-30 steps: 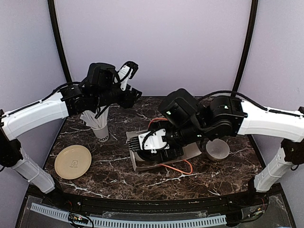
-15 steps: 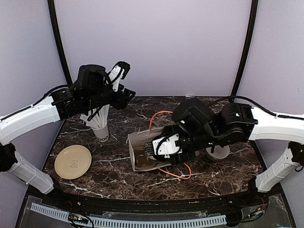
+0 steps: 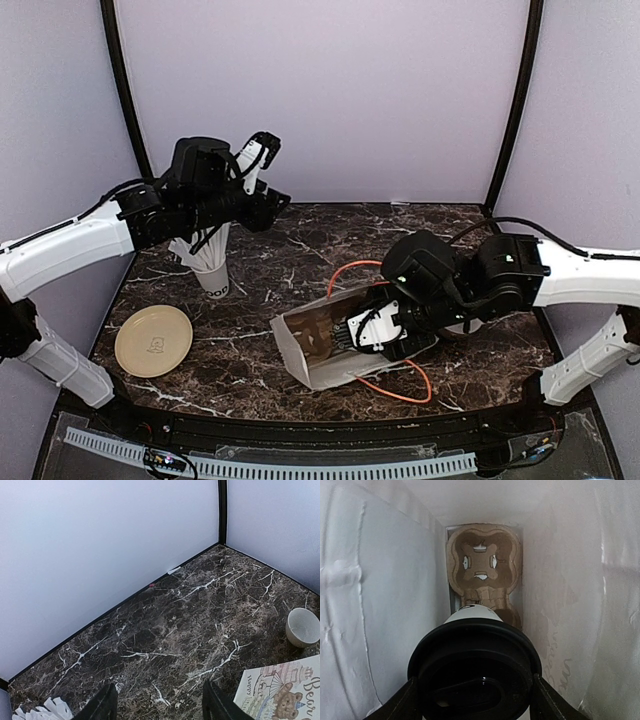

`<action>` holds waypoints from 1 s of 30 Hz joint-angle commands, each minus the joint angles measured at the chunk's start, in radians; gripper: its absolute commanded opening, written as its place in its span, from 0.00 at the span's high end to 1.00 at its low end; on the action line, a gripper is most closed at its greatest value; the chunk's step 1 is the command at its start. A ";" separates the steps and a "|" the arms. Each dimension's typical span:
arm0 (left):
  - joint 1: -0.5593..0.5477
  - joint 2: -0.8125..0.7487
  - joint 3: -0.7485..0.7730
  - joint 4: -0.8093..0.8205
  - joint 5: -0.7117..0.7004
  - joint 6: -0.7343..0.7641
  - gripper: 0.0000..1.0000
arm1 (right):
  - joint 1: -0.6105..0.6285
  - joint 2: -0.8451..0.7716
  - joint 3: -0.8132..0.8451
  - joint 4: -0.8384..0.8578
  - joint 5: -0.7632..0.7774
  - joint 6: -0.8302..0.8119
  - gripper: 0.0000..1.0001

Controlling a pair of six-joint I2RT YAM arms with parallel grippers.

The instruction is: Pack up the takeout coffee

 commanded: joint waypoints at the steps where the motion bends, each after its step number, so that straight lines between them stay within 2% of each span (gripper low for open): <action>1: 0.008 0.040 0.043 0.008 0.012 -0.001 0.40 | 0.009 -0.046 -0.025 0.007 0.022 -0.010 0.49; 13: 0.009 0.094 0.080 0.000 0.003 0.011 0.40 | 0.062 -0.067 -0.078 -0.043 0.010 -0.046 0.49; 25: 0.009 0.110 0.077 0.006 -0.005 0.017 0.40 | 0.071 -0.071 -0.171 0.154 0.265 -0.059 0.50; 30: 0.009 0.126 0.081 0.013 0.006 0.022 0.40 | 0.070 -0.066 -0.192 0.206 0.272 -0.046 0.50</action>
